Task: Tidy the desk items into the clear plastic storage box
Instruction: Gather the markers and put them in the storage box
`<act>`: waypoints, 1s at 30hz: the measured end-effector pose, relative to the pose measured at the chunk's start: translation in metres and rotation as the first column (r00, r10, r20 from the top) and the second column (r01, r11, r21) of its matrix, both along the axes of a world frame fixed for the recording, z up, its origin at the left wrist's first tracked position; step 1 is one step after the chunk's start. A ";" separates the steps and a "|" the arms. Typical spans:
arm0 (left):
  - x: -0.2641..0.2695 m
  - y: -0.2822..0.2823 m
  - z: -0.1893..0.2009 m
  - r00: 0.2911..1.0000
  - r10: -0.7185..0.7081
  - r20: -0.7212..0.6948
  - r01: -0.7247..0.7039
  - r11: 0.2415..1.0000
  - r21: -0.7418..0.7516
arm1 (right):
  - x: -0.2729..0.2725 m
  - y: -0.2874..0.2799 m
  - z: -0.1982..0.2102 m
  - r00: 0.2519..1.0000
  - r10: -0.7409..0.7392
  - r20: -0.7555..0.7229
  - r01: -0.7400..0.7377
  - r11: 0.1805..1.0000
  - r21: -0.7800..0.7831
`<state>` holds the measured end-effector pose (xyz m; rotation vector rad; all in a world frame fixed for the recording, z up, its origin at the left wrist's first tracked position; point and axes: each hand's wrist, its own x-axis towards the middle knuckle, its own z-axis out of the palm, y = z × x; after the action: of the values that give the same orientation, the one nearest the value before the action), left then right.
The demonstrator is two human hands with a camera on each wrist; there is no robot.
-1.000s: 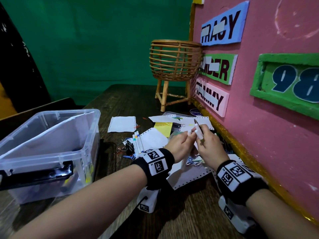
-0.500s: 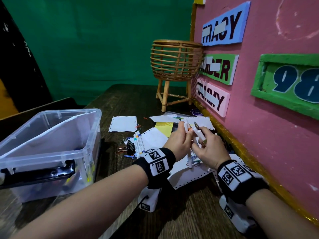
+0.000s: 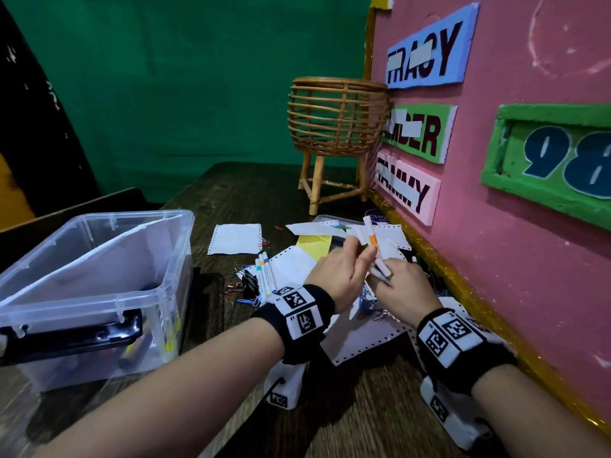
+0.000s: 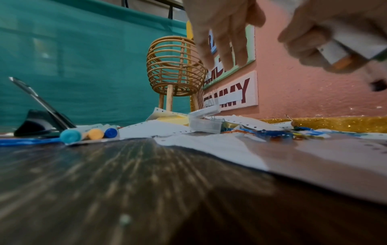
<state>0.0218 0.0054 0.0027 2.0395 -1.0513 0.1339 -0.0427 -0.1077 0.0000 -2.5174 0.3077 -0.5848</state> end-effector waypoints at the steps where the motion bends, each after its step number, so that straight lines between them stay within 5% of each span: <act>1: 0.003 0.000 0.000 0.991 0.062 0.120 -0.072 0.994 0.085 | 0.002 -0.001 -0.001 1.000 -0.012 -0.012 0.012 1.000 -0.028; 3: 0.009 0.001 0.001 0.946 0.139 0.294 -0.181 0.976 0.121 | 0.005 -0.003 -0.003 1.000 -0.011 -0.017 0.010 0.999 -0.038; 7: 0.036 0.008 0.004 0.885 0.292 0.363 -0.398 0.879 0.264 | 0.006 -0.006 -0.003 0.998 -0.039 0.056 0.040 0.999 -0.016; 12: 0.070 0.017 -0.002 0.773 0.593 0.224 -0.553 0.459 0.695 | 0.008 -0.008 -0.004 0.997 -0.078 -0.010 0.077 0.996 -0.047; 15: 0.054 0.024 -0.002 0.661 0.740 0.120 -0.444 0.257 0.859 | 0.008 -0.008 -0.005 0.996 -0.089 -0.024 0.088 0.995 -0.048; 19: 0.052 0.020 -0.011 0.639 0.761 0.110 -0.525 0.327 0.786 | 0.009 -0.008 -0.006 0.994 -0.099 -0.040 0.098 0.995 -0.026; 22: 0.069 0.026 -0.021 0.733 0.661 -0.163 -0.467 0.662 0.586 | 0.010 -0.009 -0.006 0.993 -0.104 -0.064 0.101 0.994 -0.035; 23: 0.071 0.029 -0.023 0.764 0.609 -0.213 -0.413 0.715 0.564 | 0.009 -0.009 -0.006 0.993 -0.098 -0.068 0.096 0.995 -0.035; 30: 0.058 0.005 -0.011 0.891 0.425 -0.159 -0.264 0.771 0.580 | 0.003 -0.002 0.002 0.993 -0.104 0.049 0.102 0.994 0.027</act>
<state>0.0801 0.0107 -0.0084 2.6656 -0.5461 -0.3013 -0.0402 -0.1094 0.0019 -2.4705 0.4256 -0.6790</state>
